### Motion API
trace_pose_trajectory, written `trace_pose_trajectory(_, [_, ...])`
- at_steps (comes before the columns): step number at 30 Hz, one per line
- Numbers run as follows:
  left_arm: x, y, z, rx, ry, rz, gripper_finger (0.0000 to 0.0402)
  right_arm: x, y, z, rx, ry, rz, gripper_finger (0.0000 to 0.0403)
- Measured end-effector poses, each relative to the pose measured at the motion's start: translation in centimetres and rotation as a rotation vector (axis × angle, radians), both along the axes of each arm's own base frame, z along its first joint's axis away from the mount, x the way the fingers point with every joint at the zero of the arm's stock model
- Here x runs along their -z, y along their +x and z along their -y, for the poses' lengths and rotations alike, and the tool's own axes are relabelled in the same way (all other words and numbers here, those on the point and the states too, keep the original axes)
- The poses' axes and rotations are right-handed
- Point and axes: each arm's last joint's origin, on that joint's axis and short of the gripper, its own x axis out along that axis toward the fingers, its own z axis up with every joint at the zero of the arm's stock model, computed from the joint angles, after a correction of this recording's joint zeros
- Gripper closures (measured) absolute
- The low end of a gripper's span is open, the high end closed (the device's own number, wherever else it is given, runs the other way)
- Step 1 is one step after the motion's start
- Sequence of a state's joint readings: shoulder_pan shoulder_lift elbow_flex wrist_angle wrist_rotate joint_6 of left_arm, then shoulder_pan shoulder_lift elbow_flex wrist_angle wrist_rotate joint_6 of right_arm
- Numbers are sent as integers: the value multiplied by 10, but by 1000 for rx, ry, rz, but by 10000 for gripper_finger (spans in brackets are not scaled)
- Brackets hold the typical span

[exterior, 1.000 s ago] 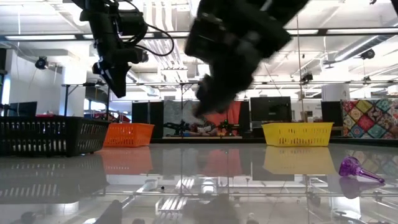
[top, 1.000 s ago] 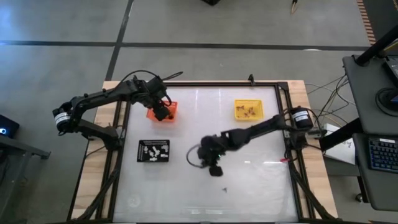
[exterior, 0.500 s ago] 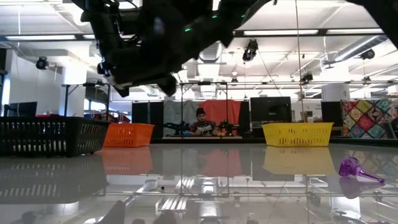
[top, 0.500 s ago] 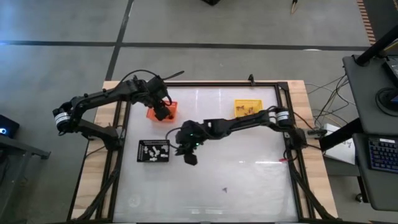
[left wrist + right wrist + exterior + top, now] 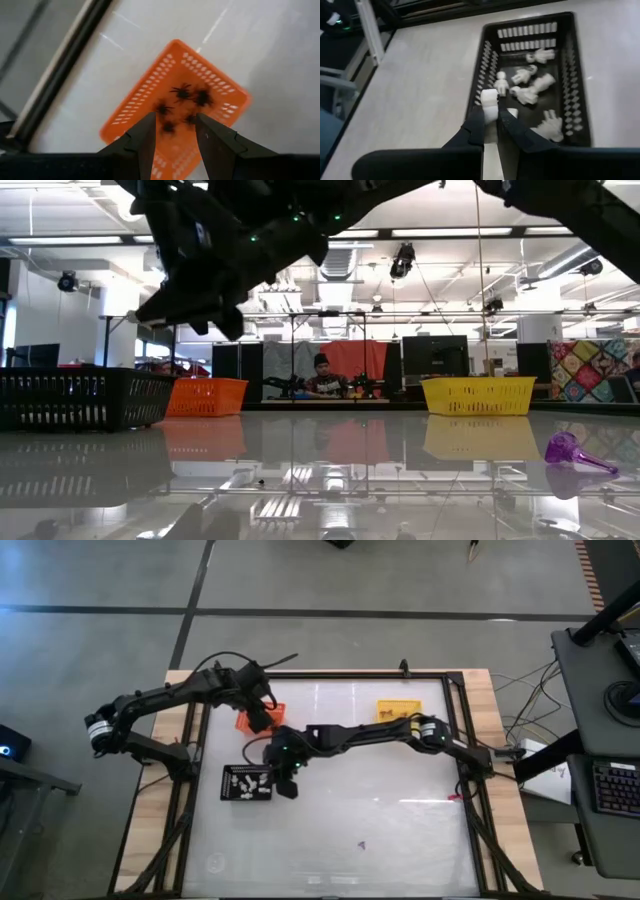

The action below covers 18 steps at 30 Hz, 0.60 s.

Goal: Sort Halloween decoration
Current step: Put the white skeleton toy into the black bin, then put the violet witch hat into the yellow bin

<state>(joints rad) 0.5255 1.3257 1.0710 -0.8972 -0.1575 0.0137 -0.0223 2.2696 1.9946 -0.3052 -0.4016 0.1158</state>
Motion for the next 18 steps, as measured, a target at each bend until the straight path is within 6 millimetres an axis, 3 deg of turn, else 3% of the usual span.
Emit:
trace_pose_trajectory(8, [-3,-3,-1,1,58,-23,280,4,9,3,-11,9,12,386])
trace_pose_trajectory(18, [-4,-2,-2,16,71,-14,280,1,12,7,30,-22,46,297])
